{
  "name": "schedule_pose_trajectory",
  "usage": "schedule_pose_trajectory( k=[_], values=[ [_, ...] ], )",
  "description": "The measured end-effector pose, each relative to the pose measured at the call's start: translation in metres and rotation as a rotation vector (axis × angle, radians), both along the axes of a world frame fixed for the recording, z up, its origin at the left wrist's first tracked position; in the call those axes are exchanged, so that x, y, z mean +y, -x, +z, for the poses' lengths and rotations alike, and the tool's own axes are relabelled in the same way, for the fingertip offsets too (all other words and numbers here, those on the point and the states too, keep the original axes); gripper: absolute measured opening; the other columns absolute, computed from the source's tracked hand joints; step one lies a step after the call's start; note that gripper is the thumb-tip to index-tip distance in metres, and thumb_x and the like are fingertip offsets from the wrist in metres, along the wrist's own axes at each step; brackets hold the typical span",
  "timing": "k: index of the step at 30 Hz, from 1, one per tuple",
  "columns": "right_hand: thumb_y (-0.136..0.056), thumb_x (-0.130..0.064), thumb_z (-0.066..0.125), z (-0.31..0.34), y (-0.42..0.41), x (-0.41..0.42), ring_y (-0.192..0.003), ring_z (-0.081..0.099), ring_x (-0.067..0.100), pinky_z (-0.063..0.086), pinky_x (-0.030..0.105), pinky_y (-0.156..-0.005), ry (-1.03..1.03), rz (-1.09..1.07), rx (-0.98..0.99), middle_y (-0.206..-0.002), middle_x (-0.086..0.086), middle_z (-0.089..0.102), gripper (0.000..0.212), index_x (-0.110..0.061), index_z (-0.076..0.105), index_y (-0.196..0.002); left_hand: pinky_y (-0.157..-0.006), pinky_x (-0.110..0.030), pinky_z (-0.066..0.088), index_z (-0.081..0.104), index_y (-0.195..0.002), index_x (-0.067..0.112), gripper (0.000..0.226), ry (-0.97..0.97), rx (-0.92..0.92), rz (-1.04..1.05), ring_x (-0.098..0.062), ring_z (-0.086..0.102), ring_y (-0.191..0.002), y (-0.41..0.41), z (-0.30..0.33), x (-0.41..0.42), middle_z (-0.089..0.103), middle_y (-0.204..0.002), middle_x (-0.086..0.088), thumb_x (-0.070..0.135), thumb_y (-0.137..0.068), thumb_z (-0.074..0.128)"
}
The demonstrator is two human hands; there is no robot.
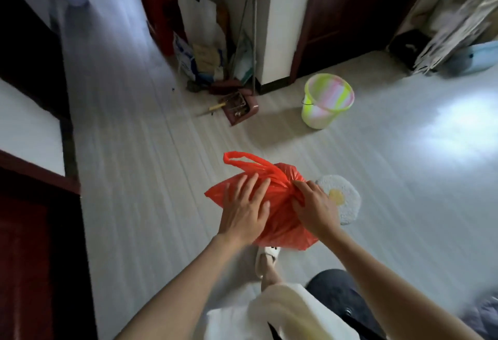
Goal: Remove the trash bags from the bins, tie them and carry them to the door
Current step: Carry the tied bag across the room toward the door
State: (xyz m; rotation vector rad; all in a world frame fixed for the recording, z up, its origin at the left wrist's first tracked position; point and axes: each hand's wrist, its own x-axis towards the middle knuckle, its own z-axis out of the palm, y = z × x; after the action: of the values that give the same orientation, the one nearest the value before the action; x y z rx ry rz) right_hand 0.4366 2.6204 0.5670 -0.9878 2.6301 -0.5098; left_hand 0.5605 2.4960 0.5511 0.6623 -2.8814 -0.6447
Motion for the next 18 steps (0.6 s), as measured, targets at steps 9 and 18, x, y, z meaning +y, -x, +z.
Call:
schedule_pose_trajectory(
  k=[9,18],
  values=[
    [-0.083,-0.025,0.055,0.028,0.197,-0.022,-0.113,0.052,0.027,0.044,0.034,-0.085,0.029,-0.291,0.015,-0.118,0.005,0.057,0.047,-0.024,0.047,-0.13,-0.093,-0.06,0.043,0.049,-0.131,0.02,0.052,0.006,-0.056,-0.262,-0.033,0.053,-0.12,0.24,0.033,-0.047,0.055,-0.132,-0.013,0.038,-0.084,0.036],
    [-0.086,-0.029,0.055,0.037,0.358,-0.047,-0.111,0.055,0.025,0.047,0.034,-0.08,0.039,-0.58,0.094,-0.118,0.001,0.059,0.042,-0.029,0.05,-0.128,-0.093,-0.056,0.045,0.048,-0.131,0.021,0.052,0.006,-0.041,-0.533,-0.032,0.055,-0.118,0.448,0.032,-0.087,0.057,-0.13,-0.012,0.037,-0.083,0.034]
  ],
)
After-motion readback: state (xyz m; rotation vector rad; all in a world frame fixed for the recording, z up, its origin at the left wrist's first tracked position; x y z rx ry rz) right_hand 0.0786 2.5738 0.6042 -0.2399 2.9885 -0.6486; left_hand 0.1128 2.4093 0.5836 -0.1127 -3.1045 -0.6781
